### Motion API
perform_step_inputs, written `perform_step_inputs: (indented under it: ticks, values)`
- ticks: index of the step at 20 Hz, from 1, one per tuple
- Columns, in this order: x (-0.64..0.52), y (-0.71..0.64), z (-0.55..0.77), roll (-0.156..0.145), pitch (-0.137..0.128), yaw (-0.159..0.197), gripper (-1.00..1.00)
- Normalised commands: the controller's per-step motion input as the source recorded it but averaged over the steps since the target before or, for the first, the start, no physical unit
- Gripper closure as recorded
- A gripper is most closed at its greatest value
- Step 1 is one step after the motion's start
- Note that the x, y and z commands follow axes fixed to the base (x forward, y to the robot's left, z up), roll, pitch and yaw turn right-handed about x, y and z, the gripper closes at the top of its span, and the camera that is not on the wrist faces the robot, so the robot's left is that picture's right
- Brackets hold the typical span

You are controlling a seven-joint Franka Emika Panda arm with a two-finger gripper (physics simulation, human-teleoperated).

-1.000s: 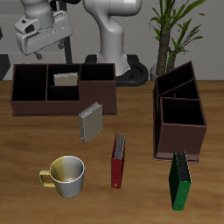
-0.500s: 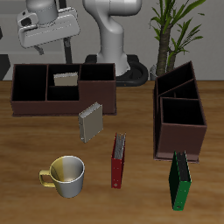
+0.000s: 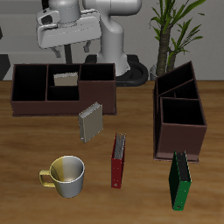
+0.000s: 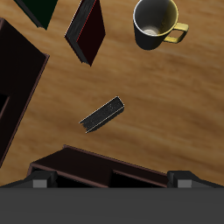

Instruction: Place the right yellow book into the back desk caddy's back compartment and place the green book into the left desk caddy's back compartment and place the left yellow book into the left desk caddy's left compartment

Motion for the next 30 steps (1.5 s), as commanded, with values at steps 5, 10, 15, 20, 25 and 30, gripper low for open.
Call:
perform_step_inputs:
  ticks: [5,10,15,20,25,30]
  values:
    - [0.68,0.51,0.19,-0.008,0.005,-0.179,-1.00]
    - [0.69,0.74,0.15,0.022,0.018,-0.147,-1.00]
    - [0.53,0.68,0.19,-0.016,-0.051,-0.042,-1.00]
    - [0.47,0.60,-0.10,0.026,-0.058,0.049,-1.00]
    - [0.53,0.72,0.05,0.049,-0.068,-0.025,-1.00]
    - [0.51,0.59,0.06,0.028,-0.032,0.012,-1.00]
